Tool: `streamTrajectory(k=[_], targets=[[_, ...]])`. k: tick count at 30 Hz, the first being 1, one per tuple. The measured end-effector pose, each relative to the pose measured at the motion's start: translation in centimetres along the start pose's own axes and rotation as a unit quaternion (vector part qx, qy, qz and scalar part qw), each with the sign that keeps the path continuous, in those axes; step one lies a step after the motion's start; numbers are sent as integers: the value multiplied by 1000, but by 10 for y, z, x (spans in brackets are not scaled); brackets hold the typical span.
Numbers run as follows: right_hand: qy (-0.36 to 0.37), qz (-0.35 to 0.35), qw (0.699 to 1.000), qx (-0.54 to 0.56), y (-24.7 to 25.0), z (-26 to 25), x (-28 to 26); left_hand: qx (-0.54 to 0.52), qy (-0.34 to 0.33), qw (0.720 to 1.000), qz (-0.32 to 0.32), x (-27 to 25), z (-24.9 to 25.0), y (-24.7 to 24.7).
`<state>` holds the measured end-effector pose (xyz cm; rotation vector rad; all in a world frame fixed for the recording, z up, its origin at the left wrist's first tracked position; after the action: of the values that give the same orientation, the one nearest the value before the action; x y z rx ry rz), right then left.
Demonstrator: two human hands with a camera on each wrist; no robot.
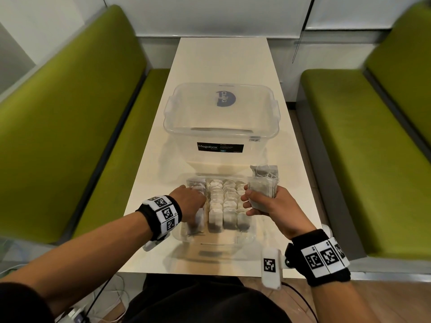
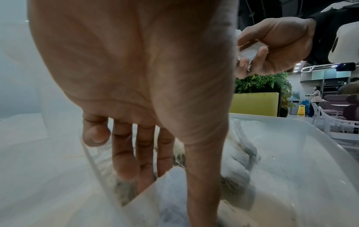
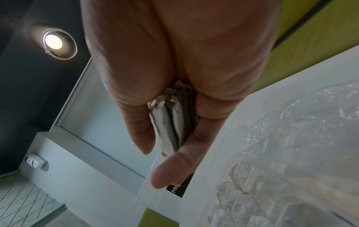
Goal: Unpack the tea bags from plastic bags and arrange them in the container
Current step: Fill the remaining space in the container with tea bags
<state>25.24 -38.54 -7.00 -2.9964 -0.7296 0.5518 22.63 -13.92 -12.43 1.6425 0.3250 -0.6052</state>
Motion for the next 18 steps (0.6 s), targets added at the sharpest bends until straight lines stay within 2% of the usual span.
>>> streamTrajectory(k=[8,14,18], targets=[[3,3,1000,-3,1,-1,0,-32,-1,999,-37,0,0,-4],[4,3,1000,-5,1,-1,-1,-72,2,997,-23,1,-6,-2],[4,5,1000,-7,2,0,-2,-70,7,997,35,-3,-14,9]])
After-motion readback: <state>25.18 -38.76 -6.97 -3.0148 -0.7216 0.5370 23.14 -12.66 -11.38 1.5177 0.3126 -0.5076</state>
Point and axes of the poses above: each hand's wrist, its own x-axis towards the middle knuckle, its own y-axis out of the back of the hand, z = x × y, the point moved 1 cm from there along x, towards the middle knuckle, and after that the axes turned 3 degrees about -x, right-handed, at the moved point
